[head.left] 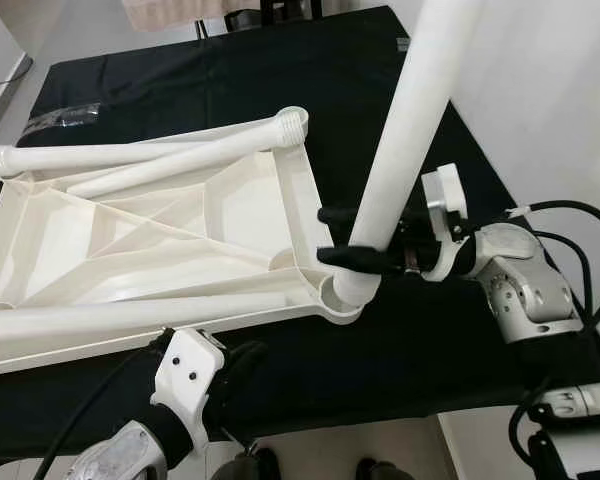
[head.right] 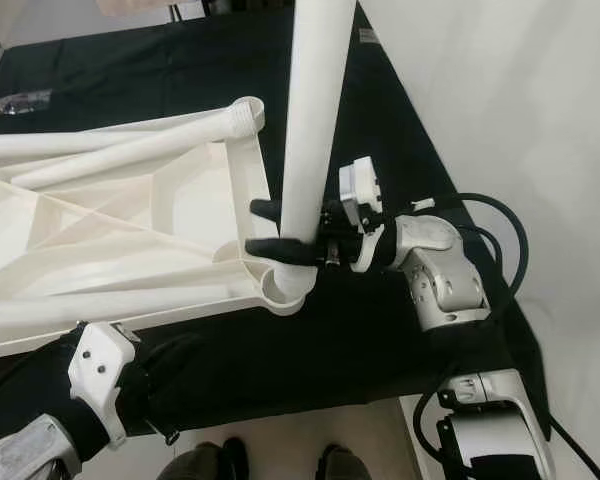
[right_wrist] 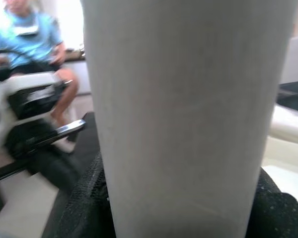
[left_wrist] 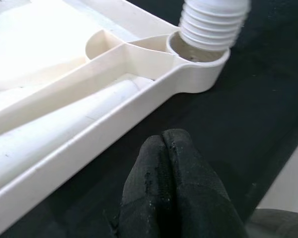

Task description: Building children table

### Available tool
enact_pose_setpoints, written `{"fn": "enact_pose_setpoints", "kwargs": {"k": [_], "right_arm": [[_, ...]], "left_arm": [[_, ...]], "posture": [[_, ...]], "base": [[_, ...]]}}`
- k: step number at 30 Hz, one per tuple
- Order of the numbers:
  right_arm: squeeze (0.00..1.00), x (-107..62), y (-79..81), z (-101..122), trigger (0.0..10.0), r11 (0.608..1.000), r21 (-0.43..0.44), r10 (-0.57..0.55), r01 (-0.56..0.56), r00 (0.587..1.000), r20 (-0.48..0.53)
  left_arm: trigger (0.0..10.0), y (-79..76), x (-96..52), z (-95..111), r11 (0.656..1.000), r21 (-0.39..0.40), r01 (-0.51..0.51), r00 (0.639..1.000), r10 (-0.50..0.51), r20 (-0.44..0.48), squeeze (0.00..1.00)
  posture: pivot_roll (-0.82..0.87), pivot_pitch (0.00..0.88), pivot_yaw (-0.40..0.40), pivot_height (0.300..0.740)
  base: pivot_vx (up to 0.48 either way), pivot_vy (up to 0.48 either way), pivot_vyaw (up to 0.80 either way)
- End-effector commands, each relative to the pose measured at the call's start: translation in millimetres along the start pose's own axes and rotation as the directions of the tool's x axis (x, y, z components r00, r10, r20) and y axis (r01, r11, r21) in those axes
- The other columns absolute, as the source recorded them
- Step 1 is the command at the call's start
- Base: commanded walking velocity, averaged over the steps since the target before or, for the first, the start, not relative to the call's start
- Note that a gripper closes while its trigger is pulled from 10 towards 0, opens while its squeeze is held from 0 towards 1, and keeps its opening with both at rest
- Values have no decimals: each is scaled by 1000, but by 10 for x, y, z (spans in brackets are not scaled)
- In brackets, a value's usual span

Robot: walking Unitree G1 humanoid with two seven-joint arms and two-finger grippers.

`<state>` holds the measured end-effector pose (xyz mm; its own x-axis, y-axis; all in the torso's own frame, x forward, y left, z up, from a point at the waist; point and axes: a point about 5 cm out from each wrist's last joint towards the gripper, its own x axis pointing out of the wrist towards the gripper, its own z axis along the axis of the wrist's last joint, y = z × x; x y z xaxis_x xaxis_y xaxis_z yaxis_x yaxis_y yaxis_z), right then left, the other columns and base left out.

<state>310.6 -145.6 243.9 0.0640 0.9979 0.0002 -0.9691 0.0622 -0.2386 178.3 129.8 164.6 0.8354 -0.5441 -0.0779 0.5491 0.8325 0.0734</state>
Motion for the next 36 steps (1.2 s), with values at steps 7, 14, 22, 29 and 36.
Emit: {"fn": "enact_pose_setpoints", "kwargs": {"k": [7, 14, 22, 29, 36], "right_arm": [[0, -46, 103, -419, 10000, 994, 100, 55, -34, 975, -216], [0, -84, 141, -461, 10000, 992, 117, 77, -49, 966, -245], [0, 13, 234, -441, 10000, 968, 198, 180, -152, 975, -127], [0, 100, 220, -439, 10000, 951, 242, 210, -194, 977, -41], [0, 224, 111, -481, 10000, 971, 207, 129, -122, 991, -20]], "left_arm": [[10000, 107, 18, -49, 997, 25, -76, 997, 76, -23, 0], [10000, 114, 21, -59, 996, 26, -84, 996, 85, -24, 0], [10000, -7, -14, -60, 1000, -1, 10, 999, -10, -37, 0], [10000, -197, -87, -73, 988, 5, 155, 985, -154, -77, 0], [10000, -185, -74, -54, 992, 72, 102, 992, -96, -77, 0]], "posture": [[70, 289, 58, 740], [66, 284, 56, 740], [71, 279, 59, 740], [80, 280, 58, 740], [91, 286, 58, 740]], "base": [[0, 0, 0], [0, 0, 0], [0, 0, 0], [0, 0, 0], [0, 0, 0]]}}
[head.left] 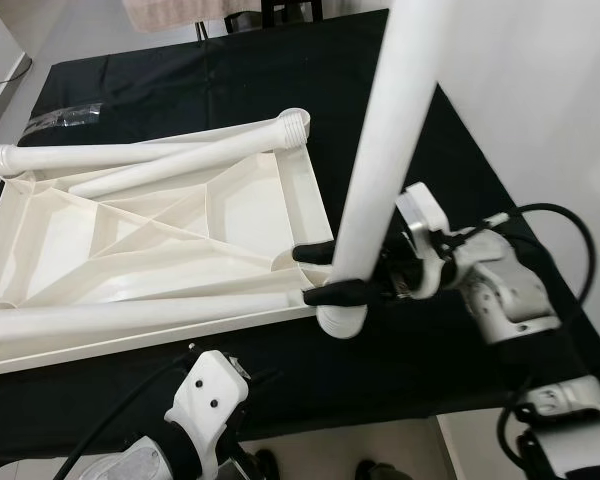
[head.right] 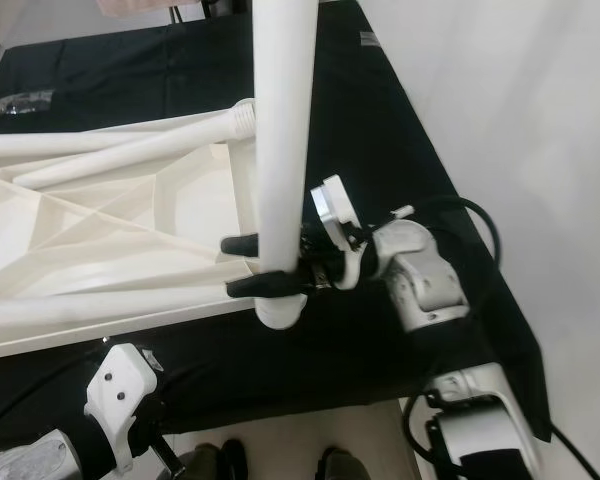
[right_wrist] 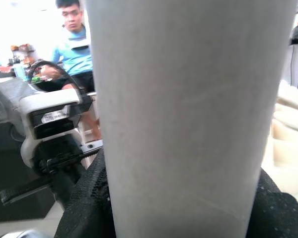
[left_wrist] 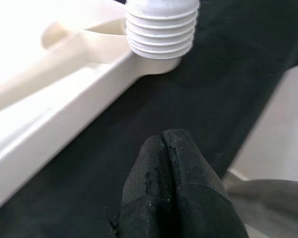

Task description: Building children table

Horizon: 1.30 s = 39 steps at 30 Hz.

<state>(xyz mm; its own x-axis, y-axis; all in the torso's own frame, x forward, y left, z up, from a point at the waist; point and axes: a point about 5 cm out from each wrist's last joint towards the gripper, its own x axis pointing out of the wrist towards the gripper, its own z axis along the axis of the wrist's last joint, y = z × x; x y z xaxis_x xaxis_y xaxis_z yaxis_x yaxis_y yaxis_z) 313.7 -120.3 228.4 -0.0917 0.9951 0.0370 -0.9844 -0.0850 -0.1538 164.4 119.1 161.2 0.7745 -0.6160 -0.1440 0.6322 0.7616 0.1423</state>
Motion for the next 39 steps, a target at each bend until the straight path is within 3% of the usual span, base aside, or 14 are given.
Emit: {"fn": "enact_pose_setpoints", "kwargs": {"k": [1, 3, 5, 8, 10, 16, 18, 20, 23, 29, 33, 36, 39], "right_arm": [[0, -36, 29, -319, 10000, 990, 127, -49, 59, 996, -79], [0, -42, -21, -277, 10000, 986, 133, -93, 100, 994, -54], [0, -91, -130, -84, 10000, 968, 166, -197, 186, 979, 53], [0, -97, -140, -60, 10000, 967, 173, -204, 190, 977, 66], [0, -104, -145, 136, 10000, 962, 182, -233, 204, 960, 156], [0, -40, -133, 246, 10000, 965, 175, -232, 196, 948, 219], [0, 37, -99, 261, 10000, 969, 156, -221, 190, 950, 218], [0, 164, 46, 174, 10000, 984, 122, -152, 132, 974, 168], [0, 196, 94, 134, 10000, 984, 129, -139, 120, 979, 150], [0, 194, 77, 178, 10000, 983, 88, -170, 160, 978, 118], [0, 263, 81, 57, 10000, 986, -18, -169, 169, 985, -33], [0, 294, 82, -7, 10000, 982, -53, -184, 181, 979, -83], [0, 329, 41, -16, 10000, 972, -66, -228, 224, 971, -65]], "left_arm": [[10000, 6, -11, -19, 1000, 6, -29, 1000, 29, -13, 0], [10000, 41, -6, -6, 998, 2, -64, 998, 64, -2, 0], [10000, 109, -8, 21, 993, -3, -121, 992, 121, 18, 0], [10000, 113, -13, 25, 993, -2, -121, 993, 121, 18, 0], [10000, 132, -2, 43, 991, -18, -134, 990, 135, 39, 0], [10000, 151, 16, 39, 987, -19, -157, 987, 158, 41, 0], [10000, 165, 31, 38, 985, -29, -170, 984, 171, 45, 0], [10000, 191, 66, 39, 982, -45, -185, 981, 187, 57, 0], [10000, 204, 96, 40, 983, -43, -177, 982, 179, 63, 0], [10000, 194, 121, 14, 987, -59, -152, 986, 155, 57, 0], [10000, 142, 138, -8, 991, -54, -119, 991, 122, 46, 0], [10000, 127, 141, -19, 992, -42, -116, 992, 117, 39, 0], [10000, 129, 114, -34, 991, -40, -126, 991, 127, 29, 0]], "posture": [[91, 286, 58, 740], [93, 291, 58, 740], [92, 294, 55, 740], [92, 294, 55, 740], [88, 294, 53, 740], [79, 289, 48, 740], [73, 284, 45, 740], [64, 274, 44, 740], [60, 260, 44, 740], [53, 248, 42, 740], [45, 241, 37, 740], [50, 243, 34, 740], [55, 250, 35, 740]], "base": [[0, 0, 0], [0, 0, 0], [0, 0, 0], [0, 0, 0], [0, 0, 0], [0, -77, 78], [0, -461, 469], [0, -465, 794], [0, -465, 792], [0, -232, 496], [0, 0, 0], [0, 0, 0], [0, 0, 0]]}}
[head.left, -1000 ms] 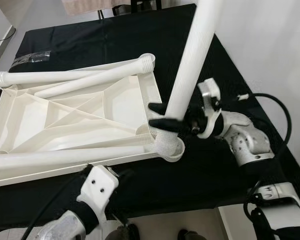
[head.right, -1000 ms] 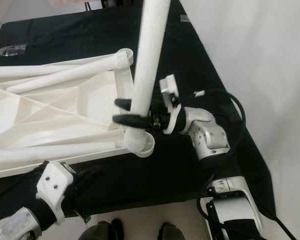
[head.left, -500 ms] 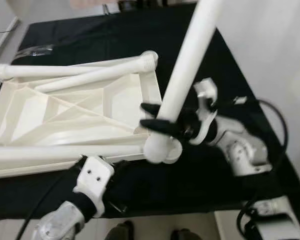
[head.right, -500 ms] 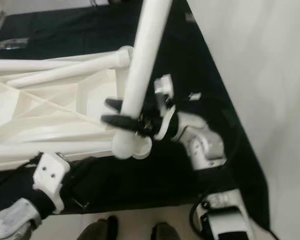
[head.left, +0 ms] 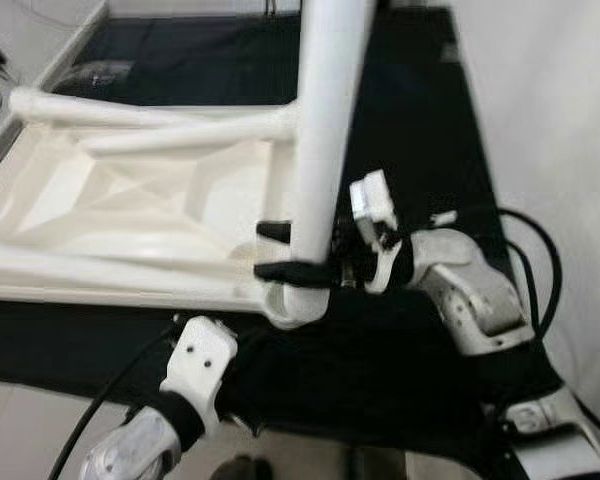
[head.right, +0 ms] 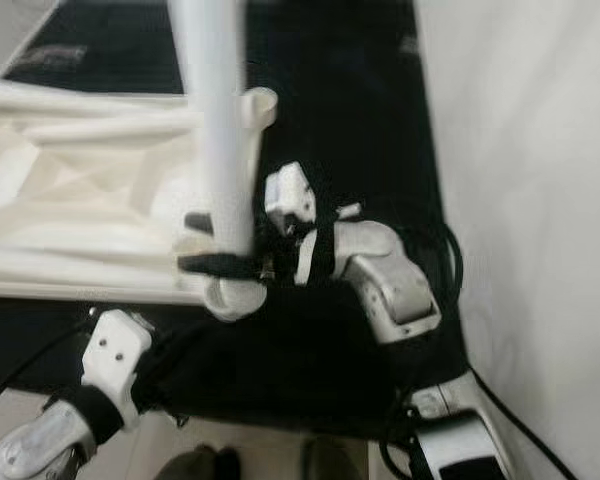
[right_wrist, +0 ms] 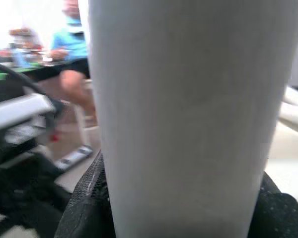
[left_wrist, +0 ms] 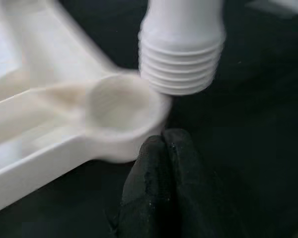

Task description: Building children table

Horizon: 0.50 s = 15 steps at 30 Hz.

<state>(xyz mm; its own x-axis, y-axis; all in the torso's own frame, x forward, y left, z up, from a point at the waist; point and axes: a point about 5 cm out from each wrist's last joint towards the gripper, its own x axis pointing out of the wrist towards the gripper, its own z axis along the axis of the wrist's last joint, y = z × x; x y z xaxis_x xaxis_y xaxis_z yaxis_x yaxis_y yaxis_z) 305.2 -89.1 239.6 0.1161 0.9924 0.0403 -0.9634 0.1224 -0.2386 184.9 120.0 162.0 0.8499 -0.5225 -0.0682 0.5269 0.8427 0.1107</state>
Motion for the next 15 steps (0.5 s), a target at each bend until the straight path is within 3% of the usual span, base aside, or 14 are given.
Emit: {"fn": "enact_pose_setpoints", "kwargs": {"k": [1, 7, 15], "right_arm": [[0, 19, -9, -111, 10000, 998, 33, -48, 48, 999, -25], [0, 21, -34, -93, 10000, 997, 33, -75, 75, 997, 0], [0, 53, 67, -83, 10000, 999, 46, -18, 16, 999, 49]], "left_arm": [[10000, 1, -57, -50, 1000, 6, -3, 999, 3, -33, 0], [10000, 14, -98, -70, 1000, 10, -14, 999, 15, -48, 0], [10000, 29, -115, -108, 999, 27, -33, 995, 35, -90, 0]], "posture": [[59, 254, 34, 740], [61, 260, 35, 740], [60, 263, 42, 740]], "base": [[0, 0, 0], [0, 0, 0], [0, 0, 0]]}}
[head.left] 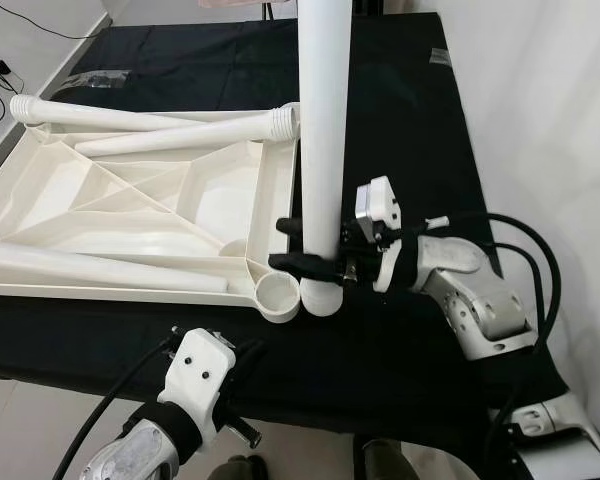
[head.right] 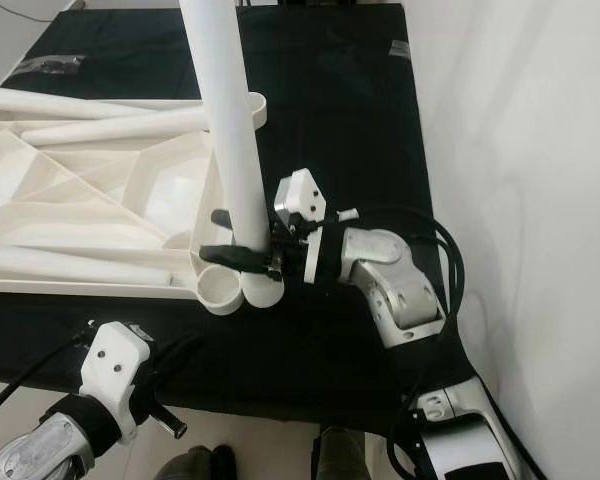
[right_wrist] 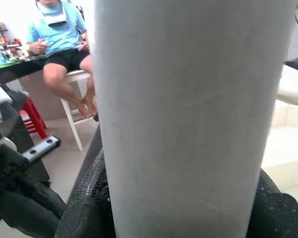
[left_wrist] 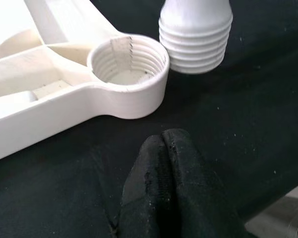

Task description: Building children table

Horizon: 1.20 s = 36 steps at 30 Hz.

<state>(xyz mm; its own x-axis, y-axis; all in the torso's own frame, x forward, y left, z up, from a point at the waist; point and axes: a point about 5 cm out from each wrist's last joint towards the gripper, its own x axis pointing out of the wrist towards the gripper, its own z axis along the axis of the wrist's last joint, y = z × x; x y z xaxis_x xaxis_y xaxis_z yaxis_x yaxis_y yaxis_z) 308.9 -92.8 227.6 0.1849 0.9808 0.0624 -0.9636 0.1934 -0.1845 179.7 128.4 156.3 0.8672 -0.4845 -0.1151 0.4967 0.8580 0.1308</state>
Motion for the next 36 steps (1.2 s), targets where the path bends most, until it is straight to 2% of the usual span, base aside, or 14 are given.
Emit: {"fn": "enact_pose_setpoints", "kwargs": {"k": [1, 6, 8, 10, 15, 17, 19, 21, 22, 24, 28, 33, 36], "right_arm": [[0, 84, 87, 37, 10000, 998, -6, 57, -57, 998, 41], [0, 116, 133, 73, 10000, 996, 27, 79, -82, 992, 100], [0, 117, 138, 98, 10000, 995, 41, 83, -89, 988, 127], [0, 107, 115, 200, 10000, 992, 87, 72, -93, 973, 220], [0, 85, 97, 304, 10000, 987, 120, 70, -111, 950, 303], [0, 87, 117, 320, 10000, 985, 112, 89, -129, 947, 308], [0, 103, 150, 288, 10000, 985, 94, 110, -141, 954, 281], [0, 149, 232, 171, 10000, 985, 53, 148, -161, 969, 199], [0, 181, 241, 95, 10000, 990, 31, 134, -140, 979, 153], [0, 200, 241, 50, 10000, 992, 18, 120, -124, 985, 127], [0, 193, 67, -86, 10000, 1000, 17, -8, 7, 997, 77], [0, 92, -39, -84, 10000, 999, 28, -45, 43, 997, 68], [0, 79, -44, -74, 10000, 998, 40, -44, 41, 996, 75]], "left_arm": [[10000, -7, -30, -42, 1000, 9, 2, 999, -1, -39, 0], [10000, 4, -34, -60, 1000, 13, -10, 999, 11, -49, 0], [10000, 5, -39, -47, 1000, 21, -8, 999, 9, -37, 0], [10000, -8, -44, -40, 999, 31, 5, 1000, -4, -27, 0], [10000, -27, -52, -42, 999, 33, 17, 1000, -16, -25, 0], [10000, -37, -59, -43, 999, 35, 21, 999, -20, -28, 0], [10000, -41, -62, -43, 999, 37, 22, 999, -21, -29, 0], [10000, -52, -70, -41, 999, 41, 31, 999, -30, -31, 0], [10000, -55, -76, -42, 999, 43, 33, 999, -32, -31, 0], [10000, -58, -81, -42, 998, 43, 34, 999, -33, -31, 0], [10000, -39, -111, -57, 998, 53, 15, 999, -12, -43, 0], [10000, -24, -148, -64, 999, 54, 1, 999, 2, -52, 0], [10000, -33, -154, -60, 999, 52, 2, 999, 1, -52, 0]], "posture": [[60, 263, 42, 740], [67, 253, 47, 740], [66, 251, 47, 740], [64, 247, 47, 740], [66, 242, 48, 740], [67, 240, 48, 740], [67, 239, 48, 740], [67, 238, 48, 740], [71, 239, 49, 740], [72, 240, 49, 740], [80, 247, 51, 740], [83, 264, 52, 740], [83, 270, 53, 740]], "base": [[0, 0, 0], [0, 443, 0], [0, 0, 0], [0, 0, 0], [0, 0, 0], [0, 0, 0], [0, 0, 0], [0, 0, 0], [0, 0, 0], [0, 0, 0], [0, 0, 0], [0, 0, 0], [0, 0, 0]]}}
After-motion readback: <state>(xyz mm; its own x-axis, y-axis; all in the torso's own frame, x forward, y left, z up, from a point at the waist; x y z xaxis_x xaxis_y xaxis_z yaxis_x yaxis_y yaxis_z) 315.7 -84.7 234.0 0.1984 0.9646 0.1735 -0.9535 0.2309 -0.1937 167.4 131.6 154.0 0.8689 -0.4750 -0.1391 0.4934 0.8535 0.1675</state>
